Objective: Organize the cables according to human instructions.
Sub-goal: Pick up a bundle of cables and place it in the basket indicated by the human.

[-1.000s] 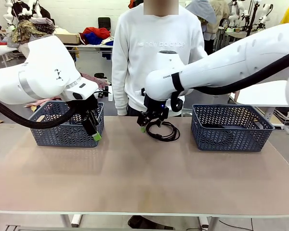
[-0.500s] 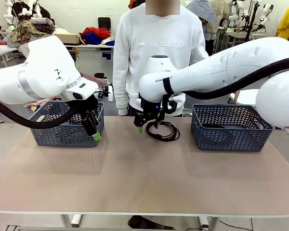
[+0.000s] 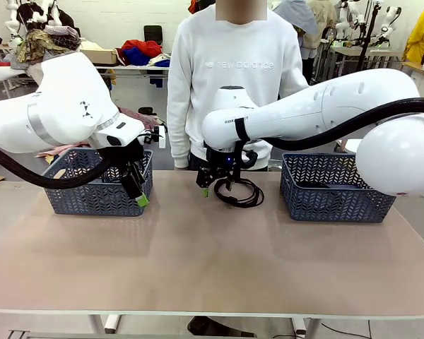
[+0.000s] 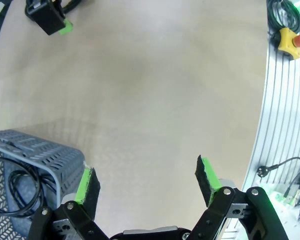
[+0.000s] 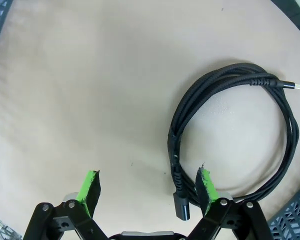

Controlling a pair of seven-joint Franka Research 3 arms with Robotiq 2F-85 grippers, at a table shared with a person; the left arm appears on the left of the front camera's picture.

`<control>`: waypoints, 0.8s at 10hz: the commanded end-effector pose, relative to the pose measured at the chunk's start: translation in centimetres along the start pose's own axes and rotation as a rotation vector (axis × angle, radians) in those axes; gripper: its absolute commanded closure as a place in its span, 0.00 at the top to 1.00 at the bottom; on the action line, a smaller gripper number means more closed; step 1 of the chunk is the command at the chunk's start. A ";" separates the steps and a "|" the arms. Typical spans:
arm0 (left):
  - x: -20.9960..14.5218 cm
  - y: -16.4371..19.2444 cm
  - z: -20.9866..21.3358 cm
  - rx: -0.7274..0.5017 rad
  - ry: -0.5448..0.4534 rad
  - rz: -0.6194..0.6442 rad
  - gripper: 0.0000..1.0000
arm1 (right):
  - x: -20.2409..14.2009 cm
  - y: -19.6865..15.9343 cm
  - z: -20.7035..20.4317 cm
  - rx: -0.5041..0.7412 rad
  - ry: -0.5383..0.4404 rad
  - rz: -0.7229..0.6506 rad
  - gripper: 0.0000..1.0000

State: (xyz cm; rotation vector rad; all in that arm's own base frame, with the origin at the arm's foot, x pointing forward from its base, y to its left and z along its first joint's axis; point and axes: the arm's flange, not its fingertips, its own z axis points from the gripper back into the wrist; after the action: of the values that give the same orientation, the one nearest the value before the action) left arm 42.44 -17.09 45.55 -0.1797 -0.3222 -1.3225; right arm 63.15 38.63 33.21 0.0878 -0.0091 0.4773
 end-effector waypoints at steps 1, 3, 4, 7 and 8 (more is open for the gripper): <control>-0.2 0.0 0.2 0.000 0.005 0.004 1.00 | 0.8 0.4 0.5 -0.008 0.014 0.002 1.00; -0.2 0.0 0.2 0.000 0.005 0.004 1.00 | 0.0 0.0 0.0 0.000 0.000 0.000 1.00; -0.2 0.0 0.2 0.000 0.005 0.004 1.00 | 0.0 0.0 0.0 0.000 0.000 0.000 1.00; -0.2 0.0 0.2 0.000 0.005 0.004 1.00 | -0.1 0.1 -0.1 0.009 0.006 0.007 1.00; -0.2 0.0 0.2 0.000 0.005 0.004 1.00 | -0.1 0.2 0.0 0.006 0.004 0.006 1.00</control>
State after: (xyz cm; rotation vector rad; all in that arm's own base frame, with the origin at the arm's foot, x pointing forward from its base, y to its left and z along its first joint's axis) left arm 42.44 -17.09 45.55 -0.1796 -0.3222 -1.3225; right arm 63.18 38.73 32.87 0.0883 0.0001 0.4791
